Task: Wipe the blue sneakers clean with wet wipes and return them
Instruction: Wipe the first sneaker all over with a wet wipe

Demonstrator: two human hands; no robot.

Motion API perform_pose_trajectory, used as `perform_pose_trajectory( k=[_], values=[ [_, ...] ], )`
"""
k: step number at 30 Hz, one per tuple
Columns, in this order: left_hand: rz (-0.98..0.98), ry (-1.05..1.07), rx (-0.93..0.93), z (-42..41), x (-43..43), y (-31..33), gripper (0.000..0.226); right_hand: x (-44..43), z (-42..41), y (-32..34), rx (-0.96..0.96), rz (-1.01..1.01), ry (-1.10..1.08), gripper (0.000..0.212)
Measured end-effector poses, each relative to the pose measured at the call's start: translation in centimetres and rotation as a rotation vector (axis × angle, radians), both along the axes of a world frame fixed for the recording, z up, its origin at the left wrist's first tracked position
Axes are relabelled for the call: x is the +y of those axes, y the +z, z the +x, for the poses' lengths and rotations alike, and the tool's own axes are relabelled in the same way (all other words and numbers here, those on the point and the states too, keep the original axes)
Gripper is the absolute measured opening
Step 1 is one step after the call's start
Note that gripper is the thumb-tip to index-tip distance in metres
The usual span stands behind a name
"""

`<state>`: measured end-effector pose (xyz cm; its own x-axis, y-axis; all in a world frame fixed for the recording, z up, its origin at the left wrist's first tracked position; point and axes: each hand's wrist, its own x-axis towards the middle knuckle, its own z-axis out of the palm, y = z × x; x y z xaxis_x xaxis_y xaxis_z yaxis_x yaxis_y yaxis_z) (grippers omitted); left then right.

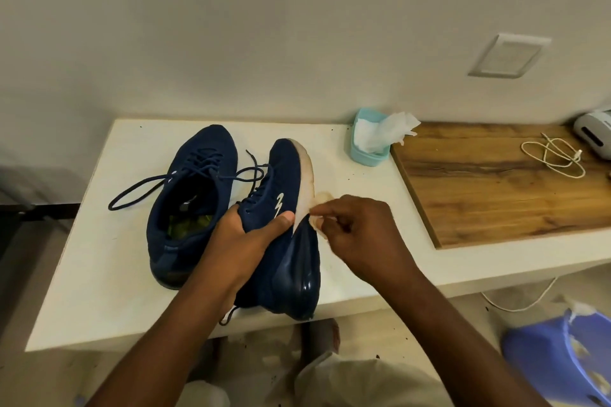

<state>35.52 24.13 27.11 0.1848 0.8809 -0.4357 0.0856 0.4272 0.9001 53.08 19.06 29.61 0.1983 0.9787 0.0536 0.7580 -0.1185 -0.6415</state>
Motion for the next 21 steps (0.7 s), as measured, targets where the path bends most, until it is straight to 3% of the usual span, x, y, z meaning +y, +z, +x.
perform_pose_trajectory(
  k=[4, 7, 10, 16, 21],
  values=[
    [0.021, -0.011, -0.013, 0.2, 0.0, 0.3, 0.044, 1.9, 0.6, 1.0, 0.227, 0.163, -0.165, 0.023],
    [0.073, -0.048, 0.071, 0.4, -0.1, 0.3, 0.052, 2.7, 0.1, -0.1, 0.108, 0.131, -0.067, 0.032],
    [0.114, -0.098, 0.143, 0.3, 0.0, 0.1, 0.058, 1.7, 0.2, -1.6, -0.011, 0.077, -0.069, 0.028],
    [0.191, -0.170, 0.163, 0.4, -0.1, 0.1, 0.047, 1.9, 1.0, -2.3, 0.062, 0.208, -0.186, 0.012],
    [0.229, -0.210, 0.183, 0.9, -0.1, 0.0, 0.043, 6.1, 2.6, -0.9, 0.198, 0.146, -0.208, 0.011]
  ],
)
